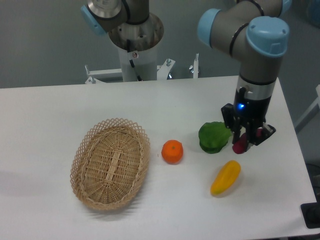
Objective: Place the sweet potato in the basket
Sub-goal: 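Close the gripper on the purple sweet potato beside the bok choy, then lift the sweet potato and carry it over the wicker basket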
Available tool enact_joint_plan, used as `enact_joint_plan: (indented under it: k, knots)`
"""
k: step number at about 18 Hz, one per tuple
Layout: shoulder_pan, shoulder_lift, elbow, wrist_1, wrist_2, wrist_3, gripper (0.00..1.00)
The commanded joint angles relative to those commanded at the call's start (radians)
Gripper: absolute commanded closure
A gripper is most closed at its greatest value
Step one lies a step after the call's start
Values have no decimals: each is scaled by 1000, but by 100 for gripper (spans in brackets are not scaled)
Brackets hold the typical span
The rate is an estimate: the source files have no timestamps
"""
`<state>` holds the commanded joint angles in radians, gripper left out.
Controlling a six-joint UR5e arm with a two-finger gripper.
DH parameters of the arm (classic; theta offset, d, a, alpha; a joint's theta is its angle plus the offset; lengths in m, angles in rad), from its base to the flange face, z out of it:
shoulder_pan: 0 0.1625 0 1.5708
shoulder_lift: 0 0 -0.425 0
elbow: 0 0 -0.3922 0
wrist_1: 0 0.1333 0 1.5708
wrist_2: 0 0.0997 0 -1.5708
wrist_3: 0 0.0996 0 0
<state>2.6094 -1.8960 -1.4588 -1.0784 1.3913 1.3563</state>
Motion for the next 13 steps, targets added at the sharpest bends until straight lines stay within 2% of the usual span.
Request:
enact_joint_plan:
  k: [4, 7, 12, 13]
  knots:
    - [-78, 12, -15, 11, 5, -161, 67]
    - [-146, 14, -54, 44, 8, -279, 67]
    - [-259, 14, -78, 69, 15, -492, 67]
    - [-278, 9, -78, 92, 23, -519, 66]
